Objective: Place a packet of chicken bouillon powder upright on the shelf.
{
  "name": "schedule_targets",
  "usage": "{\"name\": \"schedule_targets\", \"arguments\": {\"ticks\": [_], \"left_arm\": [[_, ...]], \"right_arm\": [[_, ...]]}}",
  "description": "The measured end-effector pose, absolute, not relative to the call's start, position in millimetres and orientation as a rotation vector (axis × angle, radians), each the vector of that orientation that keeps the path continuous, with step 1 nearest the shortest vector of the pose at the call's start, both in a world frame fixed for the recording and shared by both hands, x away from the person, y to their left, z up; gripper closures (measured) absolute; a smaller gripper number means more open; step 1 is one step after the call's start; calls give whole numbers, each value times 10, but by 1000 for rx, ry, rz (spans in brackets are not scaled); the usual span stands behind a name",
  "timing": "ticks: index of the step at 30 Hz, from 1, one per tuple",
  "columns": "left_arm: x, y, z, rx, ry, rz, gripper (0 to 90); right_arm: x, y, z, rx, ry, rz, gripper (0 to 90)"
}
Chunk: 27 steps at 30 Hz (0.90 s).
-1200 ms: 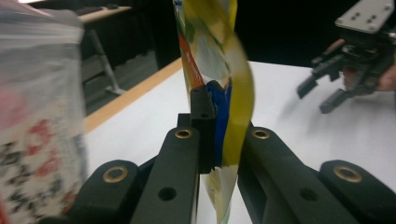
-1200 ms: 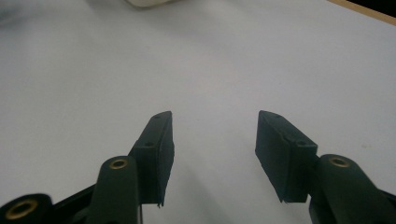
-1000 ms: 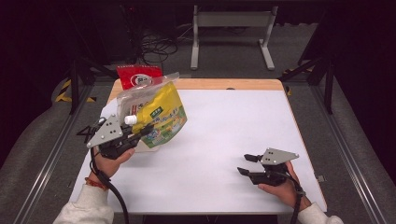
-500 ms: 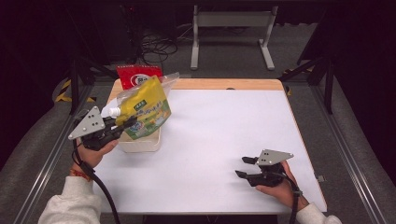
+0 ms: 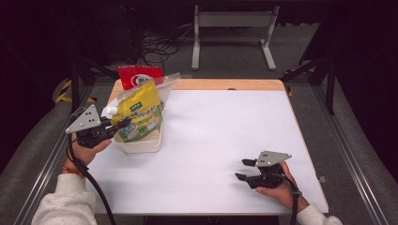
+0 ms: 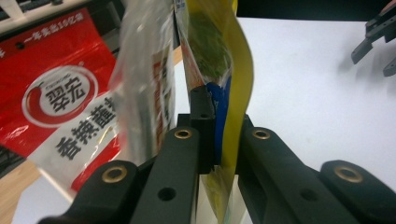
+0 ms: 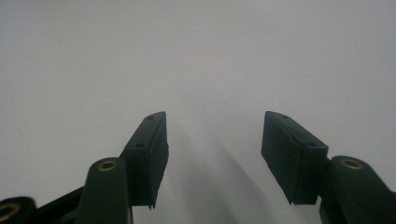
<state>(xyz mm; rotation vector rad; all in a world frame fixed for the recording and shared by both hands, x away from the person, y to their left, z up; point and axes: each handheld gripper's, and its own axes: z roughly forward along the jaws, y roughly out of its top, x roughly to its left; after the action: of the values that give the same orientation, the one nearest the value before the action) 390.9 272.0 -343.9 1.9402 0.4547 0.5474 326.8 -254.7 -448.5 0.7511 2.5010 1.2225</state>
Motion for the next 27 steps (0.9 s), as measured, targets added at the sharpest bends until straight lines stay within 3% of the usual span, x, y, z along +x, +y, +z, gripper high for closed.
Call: {"name": "schedule_targets", "arguments": {"ticks": [17,22,27], "left_arm": [[3992,2923,-3636,1879,472,424,856],[4003,2949,-3698,1860,519,441,729],[3976,3000,-3693,1842,515,441,812]], "right_arm": [[3303,-2527,-4550,783,2541,1195,386],[3310,-2520,-4569,787,2555,1183,377],[3314,-2517,-4575,785,2561,1178,374]]}}
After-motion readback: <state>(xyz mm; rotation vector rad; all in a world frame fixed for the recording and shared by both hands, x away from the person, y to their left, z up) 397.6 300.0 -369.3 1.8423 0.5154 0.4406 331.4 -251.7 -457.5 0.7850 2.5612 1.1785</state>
